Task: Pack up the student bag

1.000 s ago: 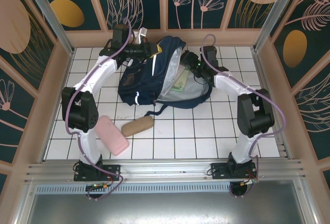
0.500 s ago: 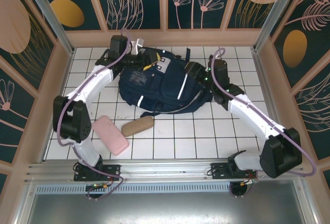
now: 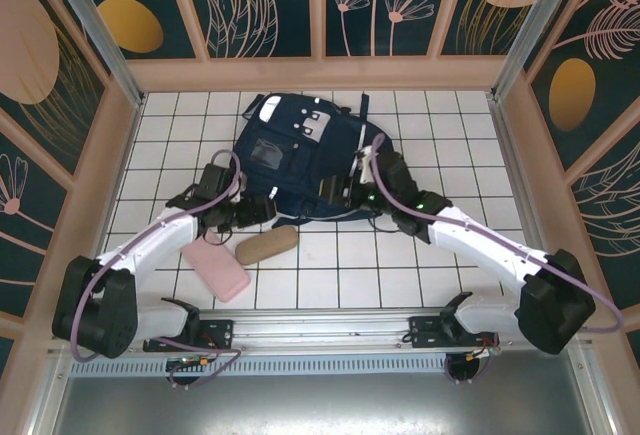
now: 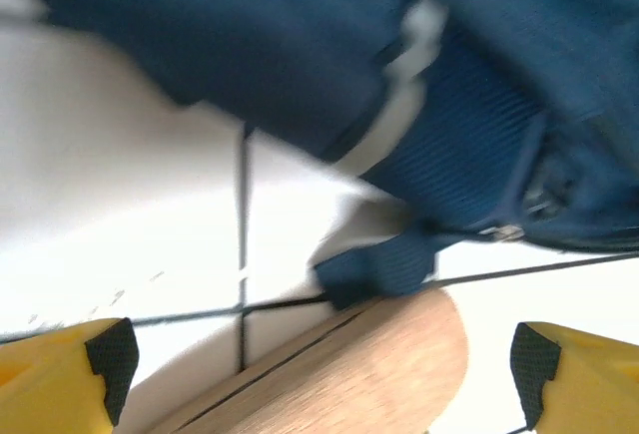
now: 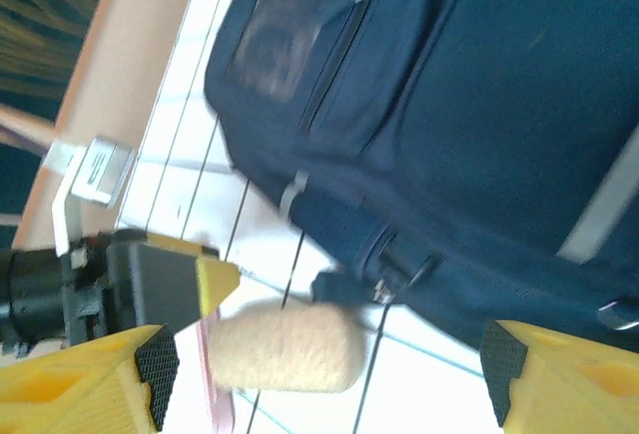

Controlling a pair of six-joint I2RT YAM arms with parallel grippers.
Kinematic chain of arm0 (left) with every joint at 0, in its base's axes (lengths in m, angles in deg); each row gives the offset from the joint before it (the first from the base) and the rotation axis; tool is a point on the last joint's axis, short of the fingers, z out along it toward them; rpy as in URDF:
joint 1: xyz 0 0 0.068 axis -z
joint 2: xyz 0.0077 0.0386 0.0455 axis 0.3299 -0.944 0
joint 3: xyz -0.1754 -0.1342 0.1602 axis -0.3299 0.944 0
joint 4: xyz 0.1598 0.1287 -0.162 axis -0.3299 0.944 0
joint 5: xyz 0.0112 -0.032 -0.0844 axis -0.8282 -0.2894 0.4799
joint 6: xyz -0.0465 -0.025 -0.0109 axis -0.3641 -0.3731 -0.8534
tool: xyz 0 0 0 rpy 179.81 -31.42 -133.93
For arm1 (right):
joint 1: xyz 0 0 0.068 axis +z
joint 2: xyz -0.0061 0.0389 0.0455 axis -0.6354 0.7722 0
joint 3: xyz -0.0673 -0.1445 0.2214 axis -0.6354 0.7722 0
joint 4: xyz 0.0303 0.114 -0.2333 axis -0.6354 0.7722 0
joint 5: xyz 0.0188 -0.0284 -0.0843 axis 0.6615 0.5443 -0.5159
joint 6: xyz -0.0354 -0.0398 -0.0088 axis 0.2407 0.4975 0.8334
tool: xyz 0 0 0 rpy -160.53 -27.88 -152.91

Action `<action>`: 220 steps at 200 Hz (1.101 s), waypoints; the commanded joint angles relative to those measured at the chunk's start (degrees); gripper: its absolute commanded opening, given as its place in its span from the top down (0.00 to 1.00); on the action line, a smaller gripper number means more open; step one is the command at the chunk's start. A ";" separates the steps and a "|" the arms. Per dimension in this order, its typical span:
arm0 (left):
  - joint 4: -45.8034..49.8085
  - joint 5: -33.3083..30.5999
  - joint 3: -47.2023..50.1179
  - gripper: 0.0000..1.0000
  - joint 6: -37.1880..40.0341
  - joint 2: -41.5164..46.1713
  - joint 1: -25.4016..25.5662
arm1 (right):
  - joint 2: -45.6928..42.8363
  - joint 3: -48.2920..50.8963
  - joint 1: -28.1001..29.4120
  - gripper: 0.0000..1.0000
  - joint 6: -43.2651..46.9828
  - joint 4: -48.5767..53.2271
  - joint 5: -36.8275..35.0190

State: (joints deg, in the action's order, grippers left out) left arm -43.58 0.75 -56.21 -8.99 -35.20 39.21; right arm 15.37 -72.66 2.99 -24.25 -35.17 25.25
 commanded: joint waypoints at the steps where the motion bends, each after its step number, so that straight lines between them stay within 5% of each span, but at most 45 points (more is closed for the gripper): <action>1: -3.28 -4.17 2.41 0.02 -3.87 6.81 0.23 | 5.81 -3.97 5.51 0.19 -4.93 8.90 -0.75; 19: -6.79 -1.49 5.14 0.01 -6.76 6.52 0.10 | 10.29 -7.69 7.12 0.22 -14.73 15.33 -0.87; 61: -16.56 3.75 11.02 0.02 -13.02 5.21 0.09 | 16.82 -5.71 12.23 0.20 -37.98 5.36 7.20; 103: -10.47 -6.62 7.63 0.02 -12.47 13.11 -0.78 | 29.17 -18.67 18.16 0.14 -49.96 14.35 4.30; 164: 1.45 -28.58 -0.04 0.01 -9.48 23.17 -0.92 | 40.84 -33.01 18.22 0.05 -56.26 26.13 1.30; 220: -0.63 -23.53 3.02 0.01 -8.01 31.58 -0.94 | 50.46 -43.55 17.40 0.04 -56.99 29.50 0.01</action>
State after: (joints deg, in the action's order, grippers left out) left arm -44.82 -23.92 -54.88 -18.82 -5.91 38.66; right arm 63.02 -111.83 20.85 -79.20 -10.10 27.41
